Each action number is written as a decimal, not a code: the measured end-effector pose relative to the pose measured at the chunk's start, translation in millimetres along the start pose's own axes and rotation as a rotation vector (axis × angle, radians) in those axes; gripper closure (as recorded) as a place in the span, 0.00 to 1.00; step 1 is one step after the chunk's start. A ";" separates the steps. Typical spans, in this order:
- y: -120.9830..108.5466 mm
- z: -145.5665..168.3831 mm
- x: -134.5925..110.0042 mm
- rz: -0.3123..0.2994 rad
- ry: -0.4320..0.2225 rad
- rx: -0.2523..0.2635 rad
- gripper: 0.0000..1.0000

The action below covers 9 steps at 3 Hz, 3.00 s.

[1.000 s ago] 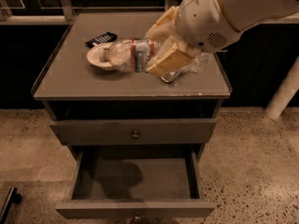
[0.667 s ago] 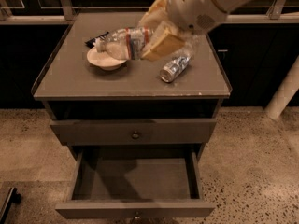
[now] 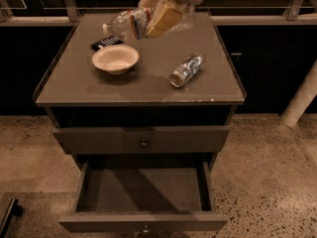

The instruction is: Pick water bottle from middle drawer and place on counter

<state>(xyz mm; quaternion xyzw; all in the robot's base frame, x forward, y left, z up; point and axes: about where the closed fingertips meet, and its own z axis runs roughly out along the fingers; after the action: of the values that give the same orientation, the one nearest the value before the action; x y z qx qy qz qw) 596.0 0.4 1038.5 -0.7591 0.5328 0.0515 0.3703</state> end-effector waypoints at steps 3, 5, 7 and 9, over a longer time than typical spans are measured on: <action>-37.9 55.2 61.9 0.059 -0.043 -0.013 1.00; -16.5 88.0 92.0 0.193 -0.178 0.003 1.00; -3.4 98.6 101.7 0.244 -0.209 0.008 0.82; -3.4 98.7 101.6 0.244 -0.209 0.007 0.36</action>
Offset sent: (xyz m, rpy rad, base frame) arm 0.0952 -0.0161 -0.0396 -0.0271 0.0217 -0.0288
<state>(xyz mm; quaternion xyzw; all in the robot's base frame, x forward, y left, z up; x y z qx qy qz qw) 673.5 -16.5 921.1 -0.6781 0.5797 0.1728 0.4175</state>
